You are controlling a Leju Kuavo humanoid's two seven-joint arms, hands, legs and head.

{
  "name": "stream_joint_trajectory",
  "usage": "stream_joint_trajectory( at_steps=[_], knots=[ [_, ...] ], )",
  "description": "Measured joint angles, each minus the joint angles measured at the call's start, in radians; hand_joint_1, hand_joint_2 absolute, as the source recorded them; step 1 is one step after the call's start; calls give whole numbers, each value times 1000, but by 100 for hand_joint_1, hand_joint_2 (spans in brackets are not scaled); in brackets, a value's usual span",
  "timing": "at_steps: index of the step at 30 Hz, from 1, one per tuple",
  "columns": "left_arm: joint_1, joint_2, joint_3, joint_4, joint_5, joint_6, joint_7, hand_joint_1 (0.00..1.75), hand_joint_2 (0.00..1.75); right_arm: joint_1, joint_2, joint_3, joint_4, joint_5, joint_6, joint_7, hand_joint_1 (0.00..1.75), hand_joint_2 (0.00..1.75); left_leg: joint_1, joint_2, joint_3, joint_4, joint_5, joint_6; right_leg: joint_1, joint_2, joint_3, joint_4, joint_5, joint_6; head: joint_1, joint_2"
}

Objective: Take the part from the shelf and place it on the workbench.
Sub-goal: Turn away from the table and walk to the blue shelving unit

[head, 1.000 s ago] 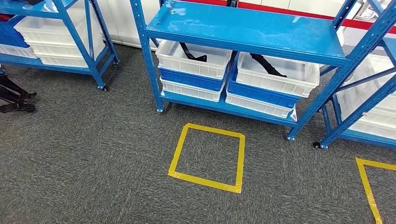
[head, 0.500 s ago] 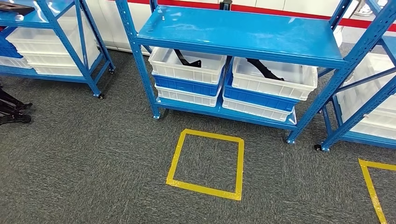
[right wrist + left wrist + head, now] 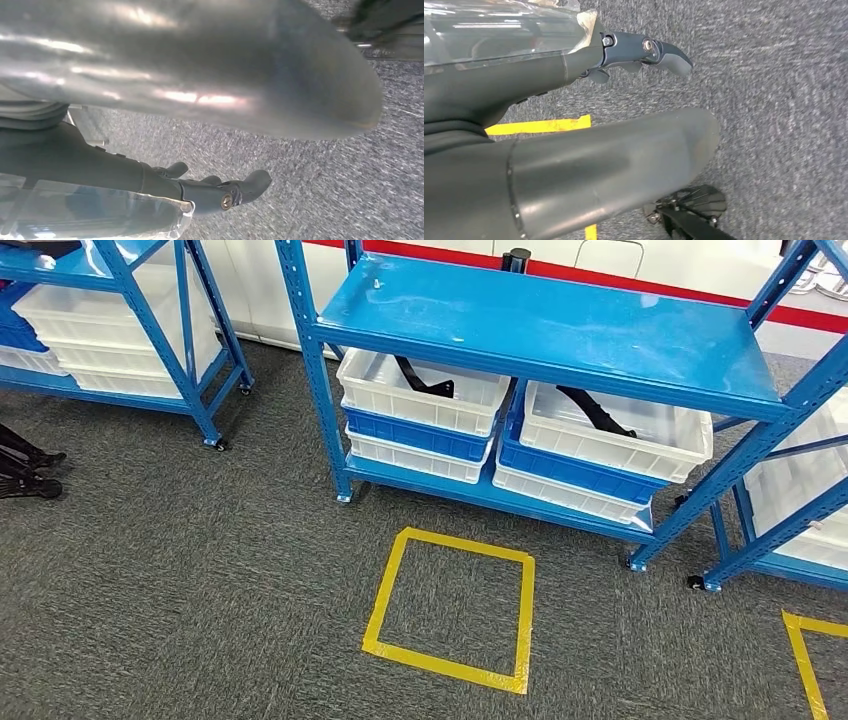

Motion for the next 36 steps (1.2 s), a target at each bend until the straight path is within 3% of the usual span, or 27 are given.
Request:
stream_joint_trajectory(
  at_steps=[1, 3, 6, 8, 11, 12, 13, 14, 16, 18, 21, 23, 26, 28, 29, 31, 33, 36],
  knots=[
    [0, -1, 0, 0, 0, 0, 0, 0, 0, 3, -1, 0, 0, 0, 0, 0, 0, 0, -3, -2, 12, 0, -10, -2, 3, 0, 10, -57, 44, -1, -1, 0],
    [0, -2, 0, 0, 2, 0, 0, 0, 0, 3, -4, 0, 0, 1, 0, 0, 0, 0, -5, -3, 26, -2, -26, -10, 11, -1, 28, -113, 96, -18, -2, 0],
    [0, -3, 0, 0, 4, 0, 0, 0, 0, -1, -5, 0, 0, 1, 0, -1, 0, 0, -5, -1, 38, 17, -25, -25, 7, 0, 60, -134, 101, -44, -2, 0],
    [-2, -4, 0, 0, 4, 0, 0, 0, 0, -2, -6, 0, 0, 1, 0, -1, 0, 0, -2, 4, 8, 82, -35, -34, -3, 0, 85, -146, 96, -54, -4, 0],
    [-3, -5, 0, 0, 5, 0, 0, 0, 0, -3, -7, 1, 0, 0, 0, -1, 0, 0, 10, 7, -102, 231, -101, -53, -6, 0, 104, -149, 80, -65, -7, 0],
    [-2, -4, 0, 0, 6, 0, 0, 0, 0, -2, -7, 1, 0, 0, 0, -1, 0, 0, 14, 7, -132, 253, -112, -59, -8, 1, 111, -149, 72, -64, -8, 0],
    [-2, -4, 0, 0, 6, 1, 0, 0, 0, -1, -6, 1, 0, 0, 0, -1, 0, 0, 18, 8, -147, 246, -105, -64, -10, 3, 120, -149, 64, -61, -8, 0],
    [-2, -3, 0, 0, 7, 1, 0, 0, 0, -1, -5, 1, 0, 0, 0, 0, 0, 0, 22, 10, -146, 209, -76, -69, -13, 4, 132, -149, 55, -57, -8, 0],
    [-1, -2, 0, 0, 7, 1, 1, 0, 0, -1, -4, 2, 0, -1, 0, 1, 0, 0, 27, 15, -122, 96, 13, -74, -17, 5, 154, -148, 34, -45, -9, 0],
    [0, -2, 0, 0, 7, 1, 2, 0, 0, -4, -4, 3, 0, -1, 0, 1, 0, 0, 25, 18, -102, 30, 50, -67, -14, 5, 166, -151, 16, -29, -12, 0],
    [3, -2, 0, 0, 8, 1, 3, 0, 0, -8, -2, 5, 0, -1, 0, 1, 0, 0, 21, 15, -80, 12, 52, -40, -11, 5, 186, -148, 15, -4, -12, 0],
    [3, -2, 0, 0, 8, 1, 3, 0, 0, -7, -1, 6, 0, -1, 0, 1, 0, 0, 23, 13, -54, 0, 50, -26, -11, 3, 164, -89, 10, -1, -9, 0],
    [2, 1, 0, 0, 9, 1, 3, 0, 0, -11, 0, 6, 0, -1, 0, 1, 0, 0, 20, 12, -33, -8, 37, -13, -10, 3, 41, 78, -48, -11, -5, 0],
    [2, 1, 0, 0, 9, 0, 3, 0, 0, -10, 0, 6, 0, -1, 0, 1, 0, 0, 18, 8, -19, -8, 23, -11, -10, 3, -13, 109, -66, -8, -4, 0],
    [2, 0, 0, 0, 9, 0, 3, 0, 0, -9, 0, 6, 0, -1, 0, 1, 0, 0, 17, 5, -8, -8, 15, -12, -10, 3, -17, 73, -44, 0, -4, 0],
    [3, 0, 0, 0, 9, 0, 4, 0, 0, -4, 0, 6, 0, -1, 0, 1, 0, 0, 16, 1, 13, -8, -3, -18, -9, 1, 3, -53, 48, 16, -4, 0],
    [2, -1, 0, 1, 8, 1, 8, 0, 0, -3, 0, 6, 1, -3, 1, 2, 0, 0, 14, 1, 26, -9, -18, -29, -2, -3, 20, -120, 103, 6, -5, 0],
    [1, -3, 0, 1, 7, 1, 16, 0, 0, -6, 0, 6, 1, -8, 1, 6, 0, 0, 14, 8, 38, -2, -23, -45, -2, 1, 32, -129, 116, -19, -5, 0]
  ],
)
